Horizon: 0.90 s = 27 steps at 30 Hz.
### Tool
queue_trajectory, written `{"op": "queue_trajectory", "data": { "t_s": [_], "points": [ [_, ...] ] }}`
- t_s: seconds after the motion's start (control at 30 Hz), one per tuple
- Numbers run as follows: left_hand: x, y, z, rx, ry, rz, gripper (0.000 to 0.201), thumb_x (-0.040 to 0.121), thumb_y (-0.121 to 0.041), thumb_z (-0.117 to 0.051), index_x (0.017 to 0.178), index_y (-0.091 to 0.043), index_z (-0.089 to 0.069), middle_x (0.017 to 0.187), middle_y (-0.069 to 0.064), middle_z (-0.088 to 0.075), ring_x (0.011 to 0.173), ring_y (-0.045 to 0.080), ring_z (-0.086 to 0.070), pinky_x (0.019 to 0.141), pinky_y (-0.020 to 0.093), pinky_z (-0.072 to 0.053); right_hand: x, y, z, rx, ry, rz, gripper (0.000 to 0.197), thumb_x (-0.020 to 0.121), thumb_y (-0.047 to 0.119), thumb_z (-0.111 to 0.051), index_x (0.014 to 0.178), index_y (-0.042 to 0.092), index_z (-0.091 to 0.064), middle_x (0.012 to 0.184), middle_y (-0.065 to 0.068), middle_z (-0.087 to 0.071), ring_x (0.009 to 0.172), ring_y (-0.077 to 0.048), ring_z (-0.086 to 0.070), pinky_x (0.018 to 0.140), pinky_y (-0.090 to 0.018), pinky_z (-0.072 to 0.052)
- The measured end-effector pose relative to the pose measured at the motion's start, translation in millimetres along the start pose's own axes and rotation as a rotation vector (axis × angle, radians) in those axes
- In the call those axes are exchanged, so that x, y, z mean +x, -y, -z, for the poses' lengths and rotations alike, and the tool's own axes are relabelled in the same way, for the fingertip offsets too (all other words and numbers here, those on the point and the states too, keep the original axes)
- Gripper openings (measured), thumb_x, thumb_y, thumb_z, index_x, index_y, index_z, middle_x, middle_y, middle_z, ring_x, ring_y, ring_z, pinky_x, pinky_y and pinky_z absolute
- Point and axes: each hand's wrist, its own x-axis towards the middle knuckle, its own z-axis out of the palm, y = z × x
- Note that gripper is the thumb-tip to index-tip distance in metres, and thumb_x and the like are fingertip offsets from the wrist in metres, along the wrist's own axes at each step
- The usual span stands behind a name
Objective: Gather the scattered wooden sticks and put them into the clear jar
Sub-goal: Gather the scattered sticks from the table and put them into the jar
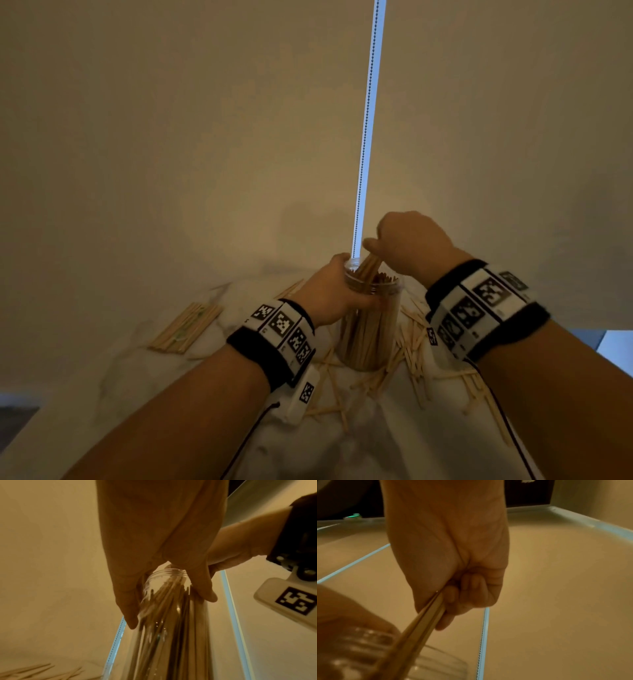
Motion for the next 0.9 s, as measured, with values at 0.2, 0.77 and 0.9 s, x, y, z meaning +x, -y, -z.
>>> {"op": "queue_trajectory", "data": {
  "t_s": [0.2, 0.77, 0.9],
  "points": [
    [2, 2, 3, 0.055, -0.003, 0.009, 0.098, 0.076, -0.026, -0.088, 0.151, -0.012, -0.027, 0.104, -0.015, -0.048, 0.104, 0.008, -0.051, 0.075, 0.018, -0.042, 1, 14, -9, -0.255, 0.152, 0.305, 0.024, 0.089, 0.033, -0.068, 0.079, 0.015, -0.056, 0.073, -0.002, -0.056, 0.073, -0.022, -0.057, 0.066, -0.030, -0.047],
    [-20, 30, 38, 0.395, 0.101, 0.139, 0.114, 0.074, -0.055, -0.082, 0.158, -0.009, -0.021, 0.156, 0.007, -0.041, 0.137, 0.021, -0.045, 0.112, 0.036, -0.039, -33, 25, -7, -0.027, -0.028, 0.100, 0.035, 0.100, 0.035, -0.040, 0.086, 0.009, -0.060, 0.090, -0.012, -0.064, 0.078, -0.028, -0.056, 0.069, -0.032, -0.043],
    [-35, 67, 76, 0.734, 0.117, 0.265, 0.067, 0.084, -0.054, -0.073, 0.131, -0.009, -0.062, 0.130, 0.007, -0.064, 0.116, 0.024, -0.060, 0.097, 0.032, -0.046, -62, 76, 3, 0.115, -0.131, 0.205, 0.026, 0.101, 0.026, -0.042, 0.085, 0.011, -0.057, 0.093, -0.013, -0.064, 0.084, -0.030, -0.058, 0.070, -0.032, -0.040]
  ]
}}
